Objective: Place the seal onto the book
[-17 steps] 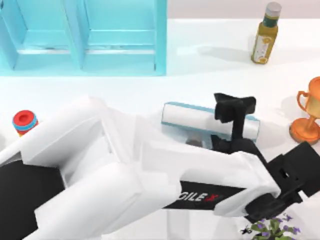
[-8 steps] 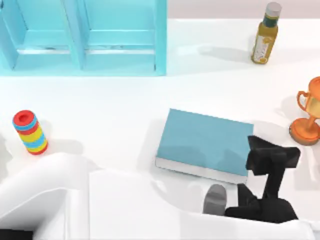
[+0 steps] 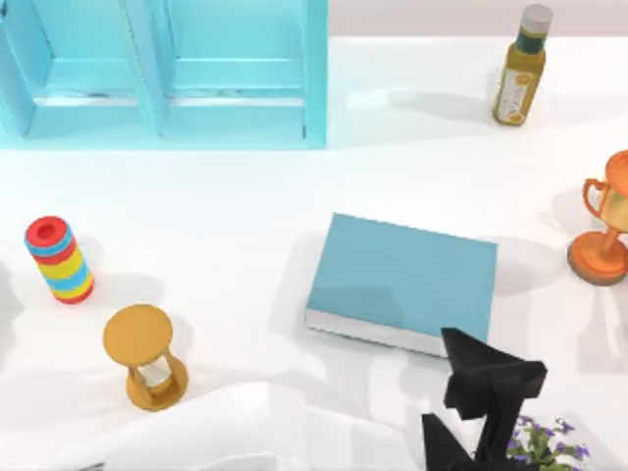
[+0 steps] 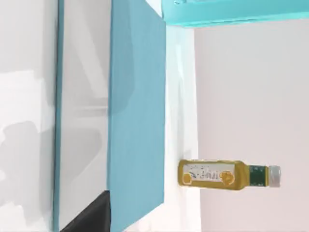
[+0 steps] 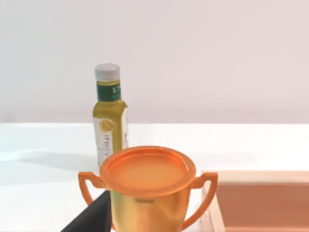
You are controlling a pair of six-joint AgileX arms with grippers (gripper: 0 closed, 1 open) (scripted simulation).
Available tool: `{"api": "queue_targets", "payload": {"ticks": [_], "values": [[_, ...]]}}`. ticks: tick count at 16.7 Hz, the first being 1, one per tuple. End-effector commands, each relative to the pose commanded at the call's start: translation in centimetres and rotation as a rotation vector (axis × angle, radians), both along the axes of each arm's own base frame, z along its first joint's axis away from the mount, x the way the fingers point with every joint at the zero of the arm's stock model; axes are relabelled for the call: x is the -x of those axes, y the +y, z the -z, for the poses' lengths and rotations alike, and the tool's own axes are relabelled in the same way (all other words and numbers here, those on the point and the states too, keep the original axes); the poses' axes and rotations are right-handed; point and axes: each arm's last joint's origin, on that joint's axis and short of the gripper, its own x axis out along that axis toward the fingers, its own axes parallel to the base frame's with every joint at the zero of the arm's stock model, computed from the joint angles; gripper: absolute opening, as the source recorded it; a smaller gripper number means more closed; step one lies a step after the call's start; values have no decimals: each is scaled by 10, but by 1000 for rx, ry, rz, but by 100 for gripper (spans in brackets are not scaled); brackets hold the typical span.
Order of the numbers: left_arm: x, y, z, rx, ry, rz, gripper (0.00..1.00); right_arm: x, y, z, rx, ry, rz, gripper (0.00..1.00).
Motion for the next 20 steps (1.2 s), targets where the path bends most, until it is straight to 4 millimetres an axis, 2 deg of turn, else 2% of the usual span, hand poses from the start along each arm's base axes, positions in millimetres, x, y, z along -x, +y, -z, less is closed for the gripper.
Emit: {"api": "queue_targets", "payload": {"ticks": [5,13,16,20], "values": [[-10,0,19,32,-37,-76,100,0,0,0,0,0,0,100],[-10,1,18,38,-33,-81,100,0,0,0,0,0,0,100],[-20,7,1,57,41,-128,100,0,0,0,0,0,0,100],[-38,32,-47,101,276,-182,100,0,0,0,0,0,0,100]]}}
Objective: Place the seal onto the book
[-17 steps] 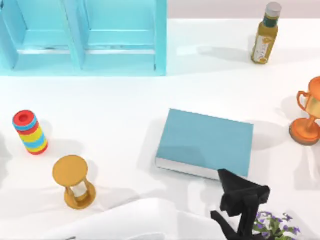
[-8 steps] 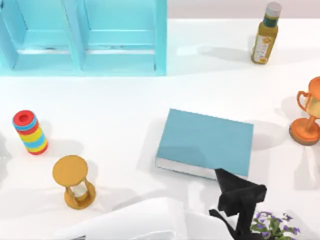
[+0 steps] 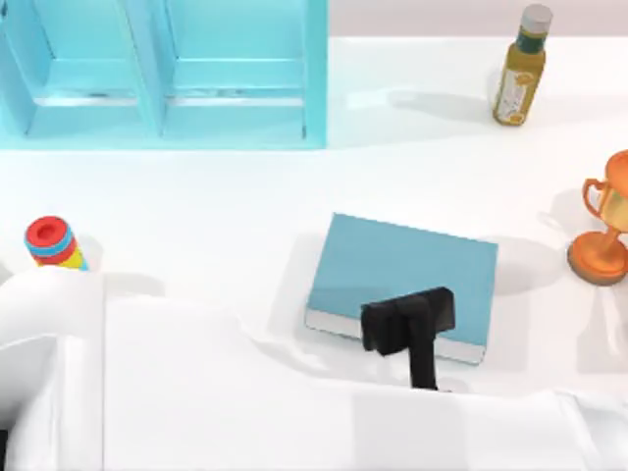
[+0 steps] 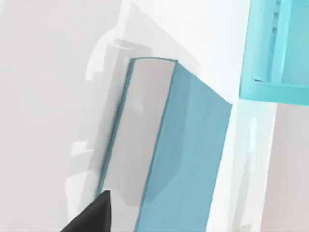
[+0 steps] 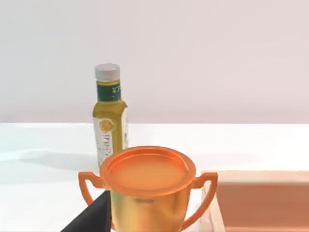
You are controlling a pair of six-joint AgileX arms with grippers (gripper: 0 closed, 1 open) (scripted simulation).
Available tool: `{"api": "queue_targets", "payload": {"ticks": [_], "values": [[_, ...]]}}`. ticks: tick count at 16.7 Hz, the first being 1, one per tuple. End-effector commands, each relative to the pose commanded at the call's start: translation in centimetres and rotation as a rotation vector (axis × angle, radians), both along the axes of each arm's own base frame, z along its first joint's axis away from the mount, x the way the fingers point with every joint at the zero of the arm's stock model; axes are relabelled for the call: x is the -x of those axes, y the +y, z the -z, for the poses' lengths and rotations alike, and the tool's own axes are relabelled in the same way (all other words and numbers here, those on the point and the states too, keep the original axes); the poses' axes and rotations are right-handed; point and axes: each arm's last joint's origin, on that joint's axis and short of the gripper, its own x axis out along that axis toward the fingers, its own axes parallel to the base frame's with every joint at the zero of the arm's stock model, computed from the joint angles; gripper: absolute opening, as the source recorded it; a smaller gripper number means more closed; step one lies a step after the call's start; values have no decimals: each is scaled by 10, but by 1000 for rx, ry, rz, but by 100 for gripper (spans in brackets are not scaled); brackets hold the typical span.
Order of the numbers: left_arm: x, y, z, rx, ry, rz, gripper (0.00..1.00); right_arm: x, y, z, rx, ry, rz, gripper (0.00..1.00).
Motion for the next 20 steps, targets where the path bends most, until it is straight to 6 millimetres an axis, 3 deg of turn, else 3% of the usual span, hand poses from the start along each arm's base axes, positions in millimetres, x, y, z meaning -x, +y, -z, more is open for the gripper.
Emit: {"api": "queue_targets", "payload": {"ticks": [3,6,10,15,20], "values": [[-15,35,-39,58,217,58,100,0,0,0,0,0,0,100],[-30,83,-68,97,370,222,100,0,0,0,0,0,0,100],[-46,161,-92,112,374,553,100,0,0,0,0,0,0,100],[-42,256,-87,-104,36,860,100,0,0,0,0,0,0,100],[-24,315,-57,-637,-299,871,100,0,0,0,0,0,0,100]]}}
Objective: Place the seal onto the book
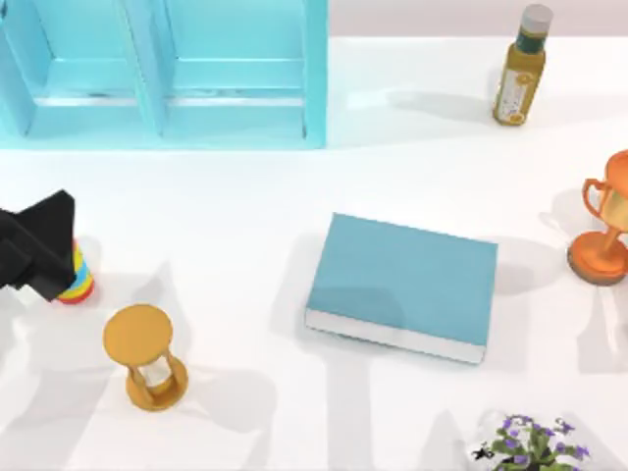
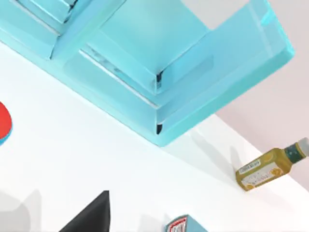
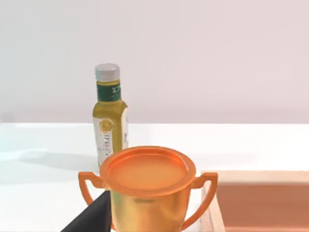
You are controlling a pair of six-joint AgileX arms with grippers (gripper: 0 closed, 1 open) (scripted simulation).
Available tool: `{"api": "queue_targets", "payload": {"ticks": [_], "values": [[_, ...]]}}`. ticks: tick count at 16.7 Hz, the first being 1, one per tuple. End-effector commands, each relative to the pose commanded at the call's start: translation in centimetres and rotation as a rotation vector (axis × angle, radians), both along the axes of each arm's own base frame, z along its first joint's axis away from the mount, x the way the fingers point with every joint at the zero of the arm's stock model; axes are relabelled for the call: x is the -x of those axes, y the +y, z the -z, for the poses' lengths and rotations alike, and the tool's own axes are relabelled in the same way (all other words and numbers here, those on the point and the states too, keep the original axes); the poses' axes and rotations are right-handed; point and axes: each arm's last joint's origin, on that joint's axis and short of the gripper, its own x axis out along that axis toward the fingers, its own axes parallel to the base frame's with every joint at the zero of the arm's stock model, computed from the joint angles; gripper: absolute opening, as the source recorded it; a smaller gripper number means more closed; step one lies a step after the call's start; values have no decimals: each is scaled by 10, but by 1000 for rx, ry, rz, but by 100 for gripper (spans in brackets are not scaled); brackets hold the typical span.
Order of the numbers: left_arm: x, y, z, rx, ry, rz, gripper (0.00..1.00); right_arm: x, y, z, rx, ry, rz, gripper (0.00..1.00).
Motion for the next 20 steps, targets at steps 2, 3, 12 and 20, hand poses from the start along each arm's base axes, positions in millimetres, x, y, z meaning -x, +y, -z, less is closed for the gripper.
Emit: {"api": "queue_targets", "payload": {"ticks": [2,3,12,20], "values": [[5,14,15,-182,-152,-36,100,0,0,0,0,0,0,100],[6,19,23,-273,-207,-59,100,0,0,0,0,0,0,100],[3,41,74,-768,-340,-150,100,0,0,0,0,0,0,100],[3,42,74,-773,-340,-150,100,0,0,-2,4,10,3,100]]}}
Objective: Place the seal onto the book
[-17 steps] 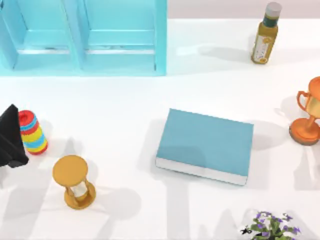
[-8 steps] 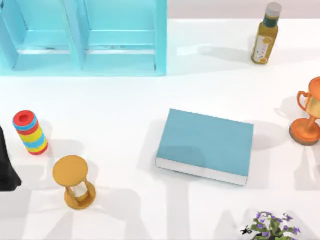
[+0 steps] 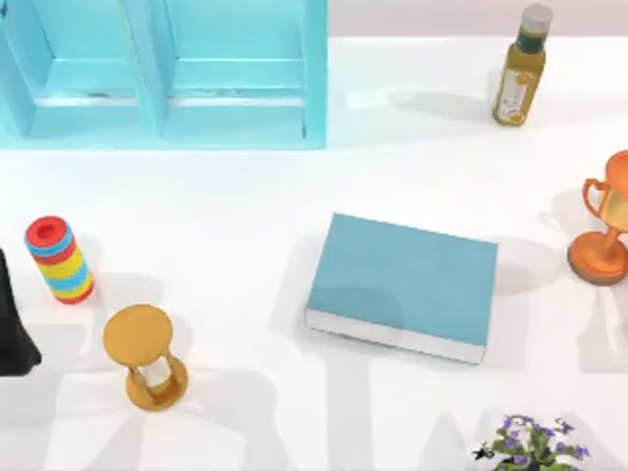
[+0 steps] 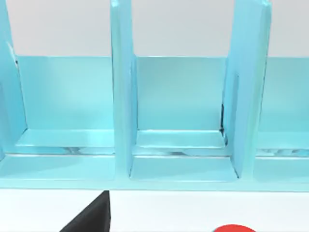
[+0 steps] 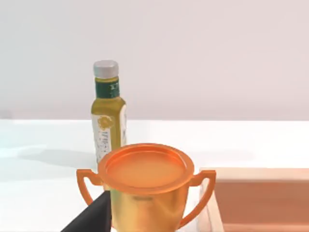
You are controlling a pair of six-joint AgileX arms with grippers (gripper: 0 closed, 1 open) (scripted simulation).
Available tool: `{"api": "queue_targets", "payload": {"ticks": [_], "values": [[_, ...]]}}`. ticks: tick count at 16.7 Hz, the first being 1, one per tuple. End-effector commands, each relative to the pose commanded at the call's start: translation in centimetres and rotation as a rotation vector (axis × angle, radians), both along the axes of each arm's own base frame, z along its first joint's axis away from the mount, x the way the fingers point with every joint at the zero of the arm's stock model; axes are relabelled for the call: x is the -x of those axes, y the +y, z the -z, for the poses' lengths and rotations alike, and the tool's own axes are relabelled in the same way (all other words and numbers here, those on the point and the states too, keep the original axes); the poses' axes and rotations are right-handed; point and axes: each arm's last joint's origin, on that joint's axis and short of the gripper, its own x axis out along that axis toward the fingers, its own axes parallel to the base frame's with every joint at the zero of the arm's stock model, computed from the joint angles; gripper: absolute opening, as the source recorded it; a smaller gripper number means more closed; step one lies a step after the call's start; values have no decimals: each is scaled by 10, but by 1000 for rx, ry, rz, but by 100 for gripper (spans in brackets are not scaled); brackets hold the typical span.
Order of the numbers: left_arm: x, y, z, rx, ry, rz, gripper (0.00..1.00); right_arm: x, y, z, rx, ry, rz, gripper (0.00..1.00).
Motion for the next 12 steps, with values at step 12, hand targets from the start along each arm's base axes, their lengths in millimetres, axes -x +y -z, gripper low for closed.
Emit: {"api": "queue_targets", "payload": {"ticks": [12], "values": [[0,0,0,0,0,0,100,-73,-35,-108,112,742,119,100]]}}
